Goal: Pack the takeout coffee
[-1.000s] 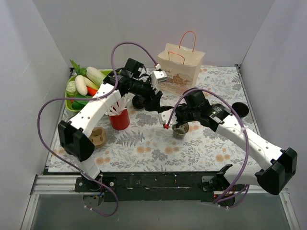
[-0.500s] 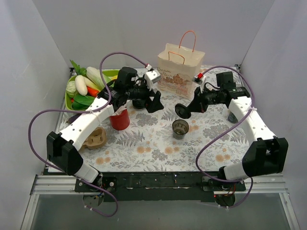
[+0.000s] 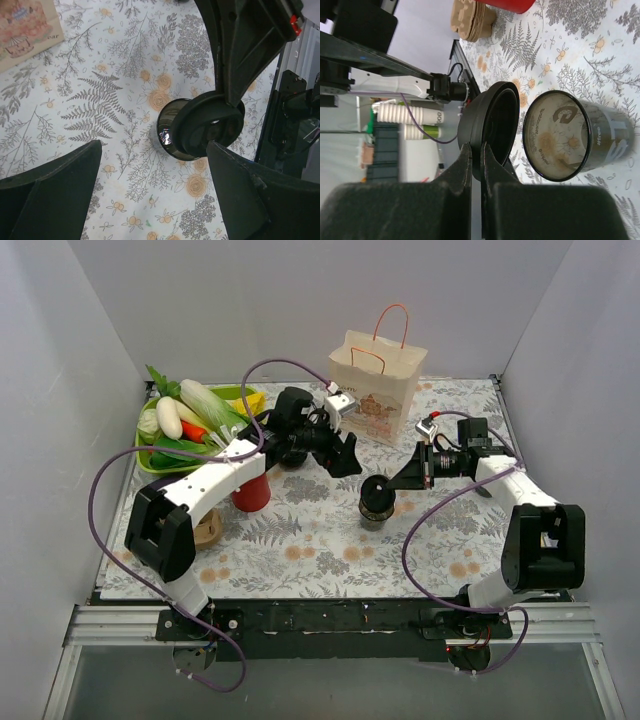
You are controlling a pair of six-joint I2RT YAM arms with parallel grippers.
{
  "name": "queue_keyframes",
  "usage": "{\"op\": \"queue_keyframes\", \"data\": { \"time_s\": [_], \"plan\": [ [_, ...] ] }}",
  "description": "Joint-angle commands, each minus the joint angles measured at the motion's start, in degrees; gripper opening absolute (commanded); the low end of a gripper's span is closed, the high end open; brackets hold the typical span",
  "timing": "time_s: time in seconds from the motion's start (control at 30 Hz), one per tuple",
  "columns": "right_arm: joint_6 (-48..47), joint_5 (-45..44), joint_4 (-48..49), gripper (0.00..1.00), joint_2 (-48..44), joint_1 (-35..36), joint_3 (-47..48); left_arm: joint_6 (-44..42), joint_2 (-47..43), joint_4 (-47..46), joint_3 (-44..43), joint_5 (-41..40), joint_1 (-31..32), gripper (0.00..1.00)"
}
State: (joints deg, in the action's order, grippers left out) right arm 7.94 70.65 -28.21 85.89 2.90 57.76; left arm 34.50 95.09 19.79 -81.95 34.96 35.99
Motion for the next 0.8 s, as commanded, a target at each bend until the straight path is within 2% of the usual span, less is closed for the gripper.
{"op": "queue_keyframes", "data": {
  "time_s": [0.0,0.47,0.77],
  "plan": [
    [10.41,3.35,10.17,0.01,0.60,-0.78,-3.25,3.29,1.76,-3.26,0.12,1.16,0.22,0.86],
    [16.39,1.86,15.46,0.01,2.71,-2.37,-8.44,8.82,8.00,-6.61,1.27,3.88,0.31,0.86],
    [17.72,2.21,16.87,0.01,3.50,-4.92,-10.21,8.65,10.46,-8.01,2.15,6.07,0.66,0.85]
  ]
}}
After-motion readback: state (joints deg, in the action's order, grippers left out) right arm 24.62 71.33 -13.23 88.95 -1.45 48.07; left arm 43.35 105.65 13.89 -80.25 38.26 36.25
